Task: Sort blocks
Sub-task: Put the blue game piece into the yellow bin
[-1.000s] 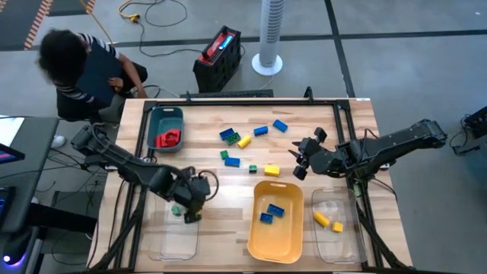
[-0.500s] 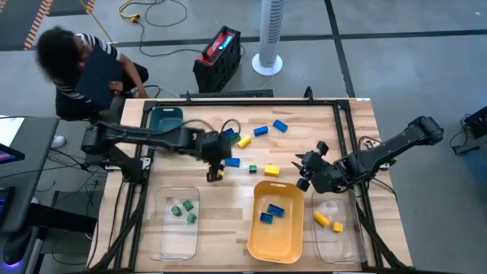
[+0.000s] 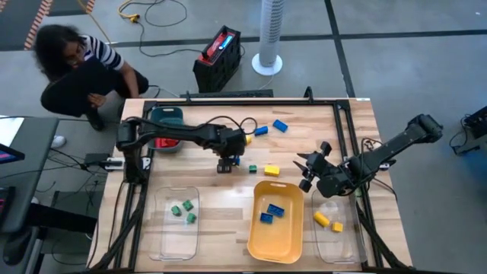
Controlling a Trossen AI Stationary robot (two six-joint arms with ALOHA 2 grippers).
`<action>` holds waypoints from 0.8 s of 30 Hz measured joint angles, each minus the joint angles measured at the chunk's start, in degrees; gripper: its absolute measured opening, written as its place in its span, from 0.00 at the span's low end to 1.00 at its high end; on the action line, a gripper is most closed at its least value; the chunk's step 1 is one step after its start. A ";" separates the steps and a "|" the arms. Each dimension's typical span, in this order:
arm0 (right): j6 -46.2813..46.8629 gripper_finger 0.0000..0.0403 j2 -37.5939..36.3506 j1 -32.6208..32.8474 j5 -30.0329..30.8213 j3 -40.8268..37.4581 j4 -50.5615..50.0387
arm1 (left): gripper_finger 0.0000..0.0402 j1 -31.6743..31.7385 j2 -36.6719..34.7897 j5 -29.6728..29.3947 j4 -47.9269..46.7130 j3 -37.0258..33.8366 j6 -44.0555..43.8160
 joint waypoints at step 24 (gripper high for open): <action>-1.40 0.38 0.00 -0.22 -0.11 0.00 -0.11 | 0.59 -0.04 1.22 1.77 -3.55 5.80 4.48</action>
